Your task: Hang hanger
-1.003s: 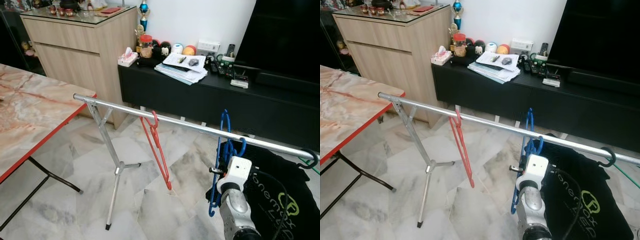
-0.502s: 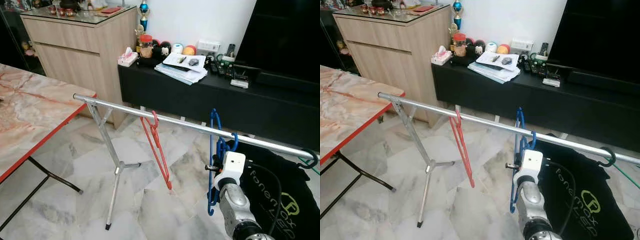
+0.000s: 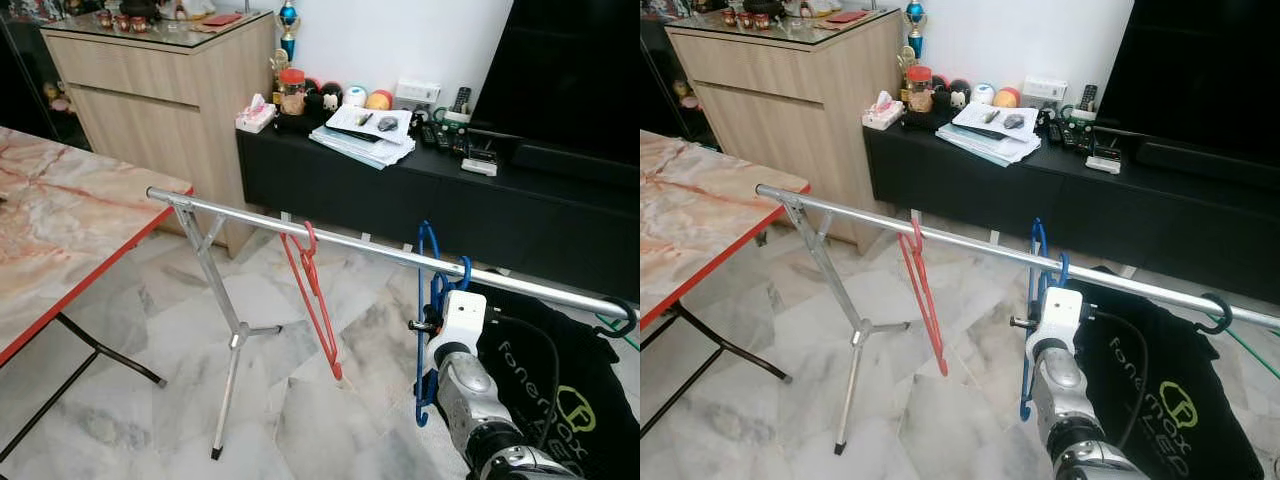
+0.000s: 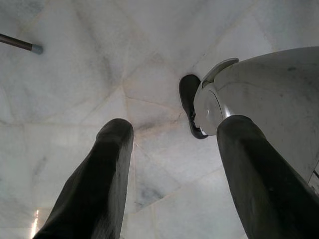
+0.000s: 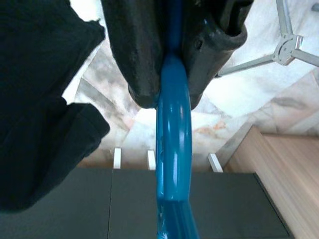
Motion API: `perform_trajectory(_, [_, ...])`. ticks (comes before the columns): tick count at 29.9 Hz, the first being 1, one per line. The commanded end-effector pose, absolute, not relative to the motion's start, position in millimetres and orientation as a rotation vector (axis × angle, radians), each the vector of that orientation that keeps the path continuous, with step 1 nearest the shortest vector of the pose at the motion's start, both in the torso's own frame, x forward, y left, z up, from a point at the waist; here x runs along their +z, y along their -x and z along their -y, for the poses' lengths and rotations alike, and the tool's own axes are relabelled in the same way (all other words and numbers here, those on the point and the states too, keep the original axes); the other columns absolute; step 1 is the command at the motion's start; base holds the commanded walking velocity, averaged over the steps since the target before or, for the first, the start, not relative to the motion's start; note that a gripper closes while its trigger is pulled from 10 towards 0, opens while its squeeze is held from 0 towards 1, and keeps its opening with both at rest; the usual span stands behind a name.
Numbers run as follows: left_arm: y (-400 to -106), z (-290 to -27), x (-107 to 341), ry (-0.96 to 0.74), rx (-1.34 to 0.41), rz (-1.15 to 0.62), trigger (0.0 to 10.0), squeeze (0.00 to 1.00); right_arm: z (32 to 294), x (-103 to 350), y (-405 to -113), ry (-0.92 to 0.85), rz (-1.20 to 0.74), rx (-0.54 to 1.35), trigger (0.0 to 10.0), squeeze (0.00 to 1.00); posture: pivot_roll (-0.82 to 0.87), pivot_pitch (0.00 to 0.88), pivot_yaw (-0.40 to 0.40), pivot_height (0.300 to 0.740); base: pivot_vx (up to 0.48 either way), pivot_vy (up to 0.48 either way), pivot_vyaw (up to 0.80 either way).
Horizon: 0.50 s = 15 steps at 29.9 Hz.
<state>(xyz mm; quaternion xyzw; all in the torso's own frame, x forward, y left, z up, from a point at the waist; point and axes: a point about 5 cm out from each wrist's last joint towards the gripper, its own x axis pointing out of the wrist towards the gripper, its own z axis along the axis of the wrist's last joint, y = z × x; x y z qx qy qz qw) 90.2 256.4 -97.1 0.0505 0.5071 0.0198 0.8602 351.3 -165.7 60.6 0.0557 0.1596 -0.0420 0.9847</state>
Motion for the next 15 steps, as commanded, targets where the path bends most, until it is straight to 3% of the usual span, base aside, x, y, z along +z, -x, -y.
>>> perform_trajectory(1, [-82.4,-255.7,-99.5,-0.107,0.042,-1.096,10.0,0.00,168.2,61.0,-352.8,-0.114,-0.351,-0.097,10.0,0.00,-0.03,0.073,-0.010,0.740,0.000,0.000,0.00])
perform_trajectory(15, [-82.6,-255.5,-99.6,-0.105,0.043,-1.097,10.0,0.00,165.5,59.0,-353.4,-0.128,-0.406,-0.069,10.0,0.00,-0.02,0.078,-0.009,0.740,0.000,0.000,0.00])
